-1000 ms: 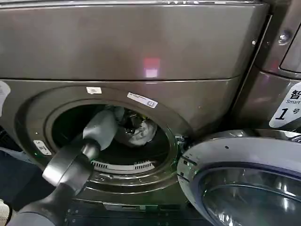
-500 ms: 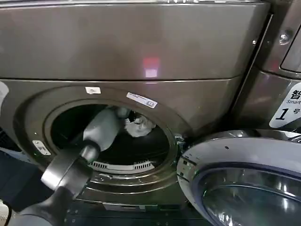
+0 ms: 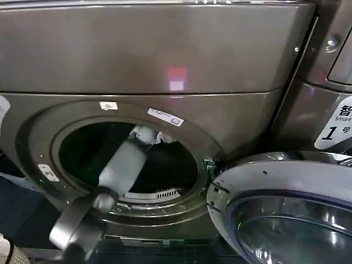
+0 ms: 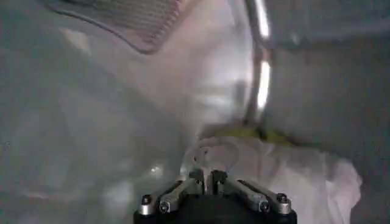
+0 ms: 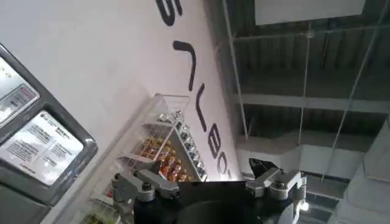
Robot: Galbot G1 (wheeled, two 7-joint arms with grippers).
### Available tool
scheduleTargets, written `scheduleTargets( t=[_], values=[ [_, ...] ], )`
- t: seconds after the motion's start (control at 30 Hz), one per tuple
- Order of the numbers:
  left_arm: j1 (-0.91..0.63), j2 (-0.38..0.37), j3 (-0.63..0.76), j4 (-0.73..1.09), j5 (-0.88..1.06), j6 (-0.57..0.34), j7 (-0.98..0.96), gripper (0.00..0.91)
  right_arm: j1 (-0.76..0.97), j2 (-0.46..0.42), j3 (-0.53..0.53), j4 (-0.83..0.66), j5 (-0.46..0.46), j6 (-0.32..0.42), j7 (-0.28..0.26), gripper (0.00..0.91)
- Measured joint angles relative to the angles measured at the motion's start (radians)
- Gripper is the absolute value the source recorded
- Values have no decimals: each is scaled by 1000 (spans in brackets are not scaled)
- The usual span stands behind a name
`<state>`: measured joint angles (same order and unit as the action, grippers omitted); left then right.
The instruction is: Grasp the clothes from the dryer.
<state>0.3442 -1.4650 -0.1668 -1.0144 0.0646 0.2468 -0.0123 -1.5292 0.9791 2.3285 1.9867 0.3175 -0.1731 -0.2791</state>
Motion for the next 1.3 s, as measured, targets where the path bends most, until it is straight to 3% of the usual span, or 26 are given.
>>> scheduleTargets(
  t=[0.5, 0.93, 1.3],
  values=[
    [340, -23, -176, -354, -147, -278, -60, 0, 17, 16, -17, 9, -3, 3, 1, 907],
    [600, -50, -229, -626, -225, -324, -53, 0, 28, 16, -8, 2, 3, 4, 13, 907],
    [722, -50, -239, -753, -240, -316, -41, 0, 28, 15, 0, -1, 1, -3, 29, 907]
  ],
)
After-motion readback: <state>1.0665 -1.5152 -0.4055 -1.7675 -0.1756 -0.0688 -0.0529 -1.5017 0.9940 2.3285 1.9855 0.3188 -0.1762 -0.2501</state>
